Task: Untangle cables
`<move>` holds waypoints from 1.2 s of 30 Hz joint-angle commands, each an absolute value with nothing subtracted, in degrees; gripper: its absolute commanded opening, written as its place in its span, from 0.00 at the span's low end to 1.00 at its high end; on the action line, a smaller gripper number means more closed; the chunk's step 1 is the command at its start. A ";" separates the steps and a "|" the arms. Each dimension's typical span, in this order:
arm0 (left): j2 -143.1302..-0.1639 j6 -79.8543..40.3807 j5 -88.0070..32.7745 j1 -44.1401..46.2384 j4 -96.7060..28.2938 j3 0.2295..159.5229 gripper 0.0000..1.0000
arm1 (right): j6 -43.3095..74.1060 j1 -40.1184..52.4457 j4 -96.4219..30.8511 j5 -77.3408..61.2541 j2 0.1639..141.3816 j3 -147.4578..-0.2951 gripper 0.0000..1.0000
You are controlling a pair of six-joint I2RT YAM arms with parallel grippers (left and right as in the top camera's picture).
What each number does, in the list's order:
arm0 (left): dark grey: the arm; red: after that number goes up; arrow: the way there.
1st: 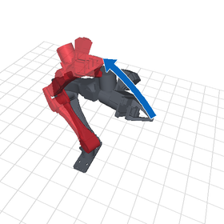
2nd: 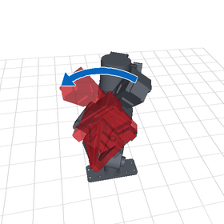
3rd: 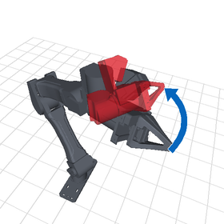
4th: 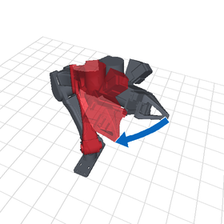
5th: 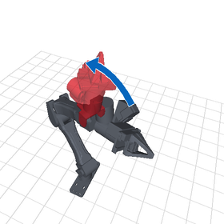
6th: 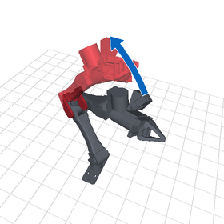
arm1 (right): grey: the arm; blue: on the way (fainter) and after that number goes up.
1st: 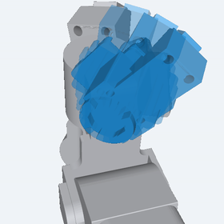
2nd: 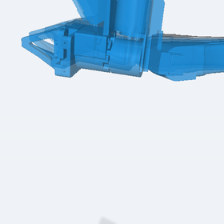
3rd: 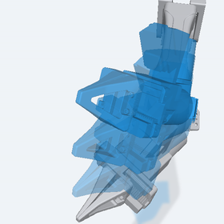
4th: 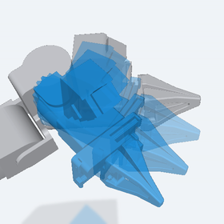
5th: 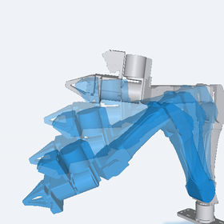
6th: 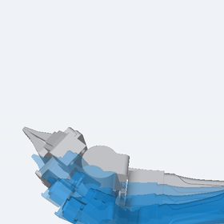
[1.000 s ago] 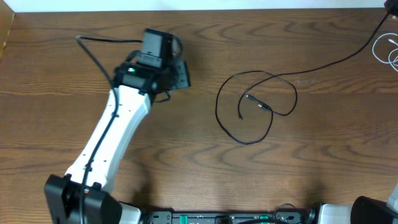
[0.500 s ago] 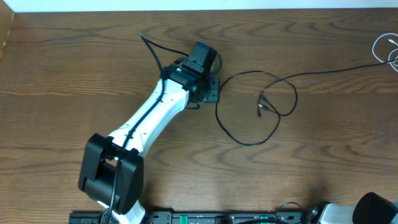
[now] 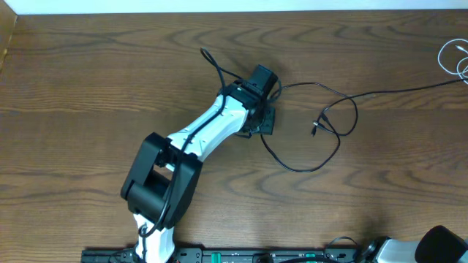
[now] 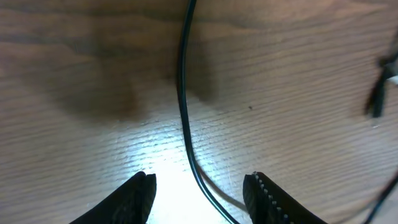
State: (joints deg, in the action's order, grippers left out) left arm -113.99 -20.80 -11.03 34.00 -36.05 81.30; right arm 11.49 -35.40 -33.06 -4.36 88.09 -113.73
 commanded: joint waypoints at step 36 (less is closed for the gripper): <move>-122.74 -28.42 -5.23 38.68 -26.96 81.08 0.07 | 10.68 -35.90 -38.22 -7.73 87.33 -116.14 0.01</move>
